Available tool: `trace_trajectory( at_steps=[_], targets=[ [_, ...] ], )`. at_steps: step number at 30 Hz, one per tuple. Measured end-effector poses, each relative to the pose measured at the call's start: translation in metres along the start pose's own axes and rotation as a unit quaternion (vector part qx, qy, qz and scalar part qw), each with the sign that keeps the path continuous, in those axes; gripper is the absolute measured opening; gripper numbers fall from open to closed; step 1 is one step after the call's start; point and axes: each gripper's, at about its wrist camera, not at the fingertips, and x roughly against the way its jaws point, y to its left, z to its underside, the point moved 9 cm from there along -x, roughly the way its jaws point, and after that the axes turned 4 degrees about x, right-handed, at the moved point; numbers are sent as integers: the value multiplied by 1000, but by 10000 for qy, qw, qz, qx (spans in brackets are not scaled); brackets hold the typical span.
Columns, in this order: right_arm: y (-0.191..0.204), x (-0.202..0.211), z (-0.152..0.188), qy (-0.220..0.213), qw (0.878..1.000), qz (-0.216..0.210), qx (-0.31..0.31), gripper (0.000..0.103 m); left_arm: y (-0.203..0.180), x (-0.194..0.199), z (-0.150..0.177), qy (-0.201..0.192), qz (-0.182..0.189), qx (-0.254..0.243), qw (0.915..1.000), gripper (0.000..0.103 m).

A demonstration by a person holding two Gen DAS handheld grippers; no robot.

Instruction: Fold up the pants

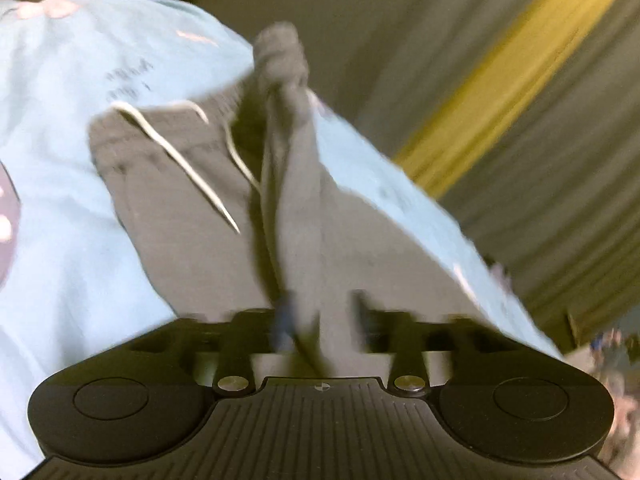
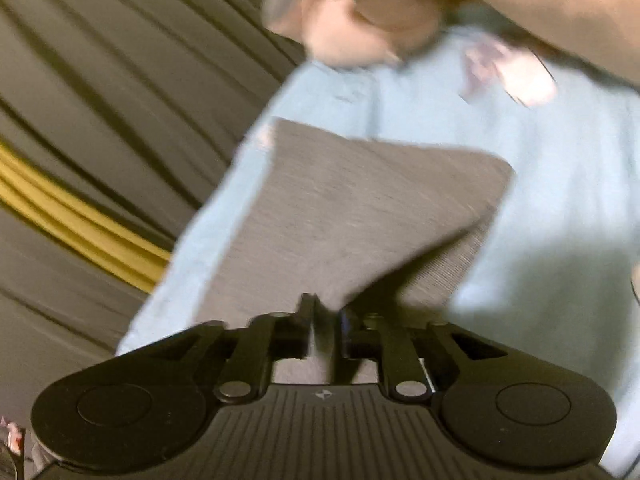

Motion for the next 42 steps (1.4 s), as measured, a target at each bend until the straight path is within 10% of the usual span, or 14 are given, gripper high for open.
trace_trajectory(
  at_steps=[2,7,9,11,14,19,21,23,27,31,34,37,42],
  targets=[
    [-1,-3,0,-41,10000,-35,-55,50,9,3,-22,-425,-185,172,9988,91],
    [-3,-9,-2,-81,9998,-122,-107,50,11,-42,-55,-314,-631,-256,9972,93],
    [-4,-16,1,-30,9997,-141,-191,43,15,-58,-51,-156,-796,-187,9965,84],
    [-5,-18,1,-51,9997,-164,-195,6,20,-71,-55,7,-622,102,9980,61],
    [-3,-19,-3,-115,9996,-201,-142,8,23,-83,-60,156,-494,384,9979,42],
    [-6,-24,-13,-171,9983,-264,-490,40,20,-105,-55,480,-759,169,9958,52],
    [-2,-27,-17,-191,9984,-294,-453,36,16,-112,-56,594,-808,67,9949,37],
    [2,-33,-19,-87,9995,-145,-273,5,12,-113,-57,633,-861,43,9943,14],
    [26,-49,-34,192,9989,381,197,5,-6,-107,-77,422,-779,11,9961,11],
    [100,-8,-91,-606,9943,-803,343,5,-52,-60,-120,-525,295,56,9982,11],
    [115,45,-123,-1381,9695,-2023,74,5,-57,-21,-130,-1048,1097,143,9883,11],
    [79,52,-118,-1487,9753,-1610,269,5,-24,-21,-107,-1040,742,-290,9914,12],
    [-27,-14,-50,-255,9985,353,331,6,67,-71,-27,118,-544,-87,9984,13]
  ],
)
